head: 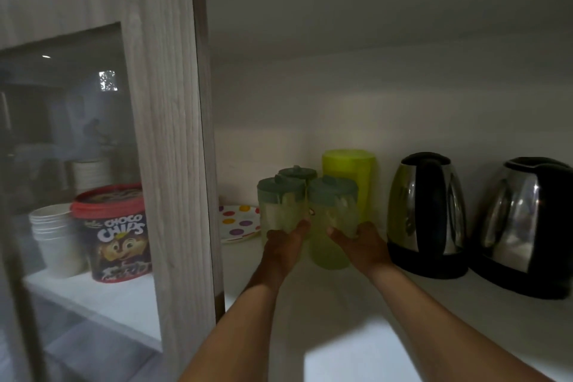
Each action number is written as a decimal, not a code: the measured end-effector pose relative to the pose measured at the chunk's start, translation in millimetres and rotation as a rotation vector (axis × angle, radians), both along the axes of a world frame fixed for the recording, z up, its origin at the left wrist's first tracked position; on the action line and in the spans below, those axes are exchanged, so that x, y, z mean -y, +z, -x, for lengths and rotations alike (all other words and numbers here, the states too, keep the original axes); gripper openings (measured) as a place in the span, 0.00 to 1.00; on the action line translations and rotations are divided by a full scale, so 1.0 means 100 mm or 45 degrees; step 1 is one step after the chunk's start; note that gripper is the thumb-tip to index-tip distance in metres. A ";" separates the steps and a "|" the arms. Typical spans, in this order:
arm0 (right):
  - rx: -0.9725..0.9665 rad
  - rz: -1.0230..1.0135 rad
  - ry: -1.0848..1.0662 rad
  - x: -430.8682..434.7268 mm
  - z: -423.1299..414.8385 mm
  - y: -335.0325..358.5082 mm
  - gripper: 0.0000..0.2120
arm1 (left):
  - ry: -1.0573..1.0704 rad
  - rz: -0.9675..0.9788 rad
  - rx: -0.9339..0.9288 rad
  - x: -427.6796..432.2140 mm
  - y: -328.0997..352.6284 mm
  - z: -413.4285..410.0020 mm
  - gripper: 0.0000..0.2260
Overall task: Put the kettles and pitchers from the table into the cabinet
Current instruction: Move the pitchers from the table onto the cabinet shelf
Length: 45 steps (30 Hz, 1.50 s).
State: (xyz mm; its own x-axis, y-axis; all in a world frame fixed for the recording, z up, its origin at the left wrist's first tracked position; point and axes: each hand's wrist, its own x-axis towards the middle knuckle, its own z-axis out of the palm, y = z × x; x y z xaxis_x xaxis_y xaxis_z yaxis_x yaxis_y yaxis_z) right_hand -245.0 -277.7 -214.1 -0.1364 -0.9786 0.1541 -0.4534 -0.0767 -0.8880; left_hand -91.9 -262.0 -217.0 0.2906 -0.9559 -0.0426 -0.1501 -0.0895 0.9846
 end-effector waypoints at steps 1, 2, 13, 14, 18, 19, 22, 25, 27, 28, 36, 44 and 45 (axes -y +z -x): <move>-0.046 -0.031 -0.002 -0.05 0.02 -0.01 0.34 | -0.014 -0.043 0.084 -0.12 0.04 0.04 0.50; -0.092 -0.049 -0.010 -0.11 0.04 -0.01 0.35 | -0.018 -0.054 0.171 -0.23 0.08 0.07 0.46; -0.377 0.111 -0.093 -1.42 0.29 -0.06 0.30 | 0.114 0.206 0.919 -1.59 0.19 0.55 0.22; -0.409 0.130 -0.078 -1.57 0.30 -0.08 0.29 | 0.129 0.248 0.945 -1.73 0.16 0.56 0.24; -0.564 0.203 0.014 -2.07 0.23 -0.15 0.26 | 0.167 0.370 1.013 -2.28 0.09 0.50 0.26; -0.573 0.228 0.037 -2.19 0.17 -0.15 0.26 | 0.201 0.410 1.045 -2.40 0.08 0.44 0.26; -0.604 0.316 0.140 -2.55 -0.16 -0.07 0.26 | 0.297 0.458 1.240 -2.83 0.12 0.14 0.27; -0.657 0.379 0.286 -2.94 -0.67 0.03 0.28 | 0.397 0.314 1.452 -3.32 0.17 -0.34 0.32; -0.672 0.405 0.388 -3.22 -1.09 0.07 0.30 | 0.502 0.217 1.521 -3.68 0.17 -0.72 0.34; -0.669 0.412 0.447 -3.36 -1.32 0.08 0.30 | 0.558 0.168 1.543 -3.89 0.17 -0.93 0.34; -0.590 0.466 0.950 -5.15 -3.61 -0.09 0.30 | 0.947 -0.292 1.649 -6.15 0.07 -2.93 0.34; -0.717 0.558 1.527 -7.23 -5.41 -0.63 0.30 | 1.273 -0.808 1.471 -8.39 -0.54 -4.25 0.35; -0.725 0.537 1.579 -7.41 -5.58 -0.72 0.29 | 1.331 -0.842 1.421 -8.59 -0.64 -4.37 0.34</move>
